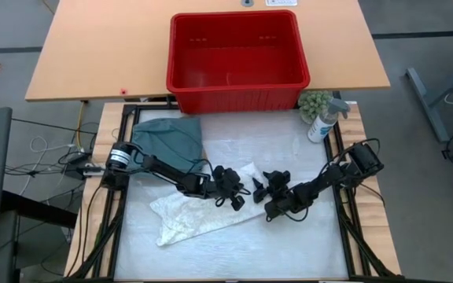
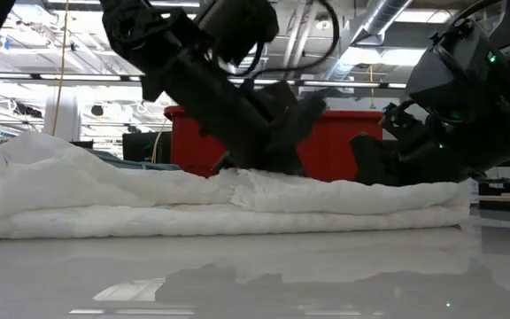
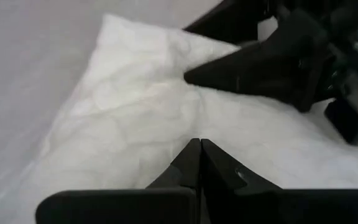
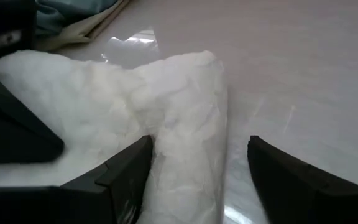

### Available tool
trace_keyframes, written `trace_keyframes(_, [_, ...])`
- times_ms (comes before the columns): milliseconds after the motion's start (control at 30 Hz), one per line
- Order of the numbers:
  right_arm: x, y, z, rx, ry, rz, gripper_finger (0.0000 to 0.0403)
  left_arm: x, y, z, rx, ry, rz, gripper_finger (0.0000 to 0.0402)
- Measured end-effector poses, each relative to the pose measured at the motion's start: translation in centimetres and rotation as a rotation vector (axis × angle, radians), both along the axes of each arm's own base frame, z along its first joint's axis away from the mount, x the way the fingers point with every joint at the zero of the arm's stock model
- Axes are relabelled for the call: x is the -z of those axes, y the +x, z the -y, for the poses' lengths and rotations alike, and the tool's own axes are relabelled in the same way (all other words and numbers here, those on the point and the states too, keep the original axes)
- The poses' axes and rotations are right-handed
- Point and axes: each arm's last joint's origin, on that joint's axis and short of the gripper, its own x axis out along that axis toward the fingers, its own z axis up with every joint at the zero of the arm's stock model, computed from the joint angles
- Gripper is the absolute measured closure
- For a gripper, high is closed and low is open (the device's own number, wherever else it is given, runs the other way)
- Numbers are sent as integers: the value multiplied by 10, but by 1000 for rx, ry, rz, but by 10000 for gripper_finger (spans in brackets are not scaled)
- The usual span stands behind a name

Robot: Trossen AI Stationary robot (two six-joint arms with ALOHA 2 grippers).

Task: Fold Laundry from Bin
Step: Fold the white shirt in the red bin

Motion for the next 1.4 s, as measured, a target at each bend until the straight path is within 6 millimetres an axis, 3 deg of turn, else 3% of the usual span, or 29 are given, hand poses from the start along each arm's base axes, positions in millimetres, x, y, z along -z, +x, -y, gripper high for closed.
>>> trace_keyframes(333, [-14,2,-1,-33,128,28,117,31,3,1,8,-48,-49,401])
trace_keyframes(600, [-20,0,5,-23,196,-8,117,33,2,2,64,-26,-82,401])
trace_keyframes(900, [-41,-3,32,-98,443,-101,117,35,1,6,118,-8,-107,401])
trace_keyframes(1167, [-43,0,44,-156,496,-133,118,35,1,6,107,3,-103,401])
trace_keyframes(1300, [-44,2,46,-176,521,-134,142,35,1,6,106,4,-102,401])
trace_keyframes(1400, [-44,2,46,-182,533,-135,193,35,1,6,105,6,-102,401])
